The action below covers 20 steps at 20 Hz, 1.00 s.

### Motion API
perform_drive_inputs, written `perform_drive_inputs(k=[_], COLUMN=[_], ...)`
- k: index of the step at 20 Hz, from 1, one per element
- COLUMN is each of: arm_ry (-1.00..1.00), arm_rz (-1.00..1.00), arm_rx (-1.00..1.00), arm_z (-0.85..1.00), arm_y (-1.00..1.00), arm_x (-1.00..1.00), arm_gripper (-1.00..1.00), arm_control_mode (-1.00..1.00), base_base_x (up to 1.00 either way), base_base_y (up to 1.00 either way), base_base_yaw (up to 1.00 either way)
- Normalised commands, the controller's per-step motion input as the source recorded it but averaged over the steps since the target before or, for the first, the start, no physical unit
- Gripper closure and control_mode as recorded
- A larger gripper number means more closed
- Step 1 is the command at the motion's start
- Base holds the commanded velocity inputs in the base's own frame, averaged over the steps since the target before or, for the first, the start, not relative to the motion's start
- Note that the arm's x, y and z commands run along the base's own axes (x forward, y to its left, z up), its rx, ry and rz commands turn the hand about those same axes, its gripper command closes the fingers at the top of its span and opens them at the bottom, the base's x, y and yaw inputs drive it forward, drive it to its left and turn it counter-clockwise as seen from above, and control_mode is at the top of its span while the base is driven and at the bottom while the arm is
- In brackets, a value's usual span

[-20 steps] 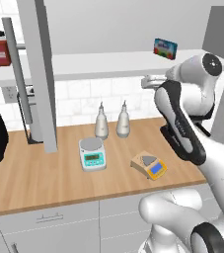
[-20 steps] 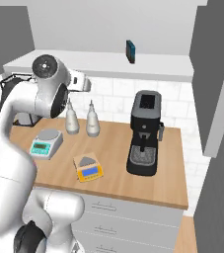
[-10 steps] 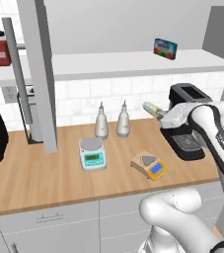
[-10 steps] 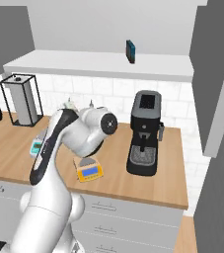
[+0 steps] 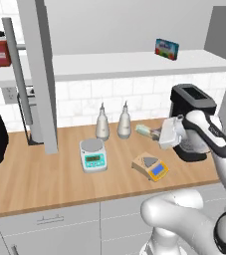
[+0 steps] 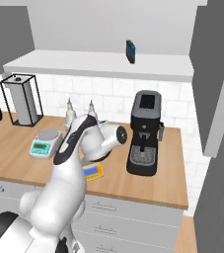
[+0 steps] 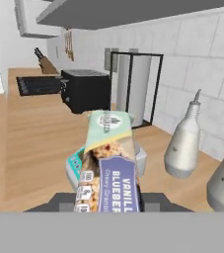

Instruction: Pick the bar and place it on the digital scale for weighing, and close the cabinet.

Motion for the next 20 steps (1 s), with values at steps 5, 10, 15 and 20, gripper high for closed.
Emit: perform_drive_inputs(k=[5, 10, 15, 20], arm_ry=[0.03, 0.10, 0.17, 0.11], arm_rz=[0.00, 0.00, 0.00, 0.00], arm_rx=[-0.21, -0.11, -0.04, 0.00], arm_z=[-0.50, -0.44, -0.41, -0.37], arm_y=[0.09, 0.00, 0.00, -0.02], arm_x=[0.14, 0.10, 0.14, 0.10], arm_gripper=[1.00, 1.00, 1.00, 1.00], arm_control_mode=[-1.00, -1.00, -1.00, -1.00], base_base_x=[0.00, 0.00, 0.00, 0.00], base_base_y=[0.00, 0.00, 0.00, 0.00], base_base_yaw=[0.00, 0.00, 0.00, 0.00])
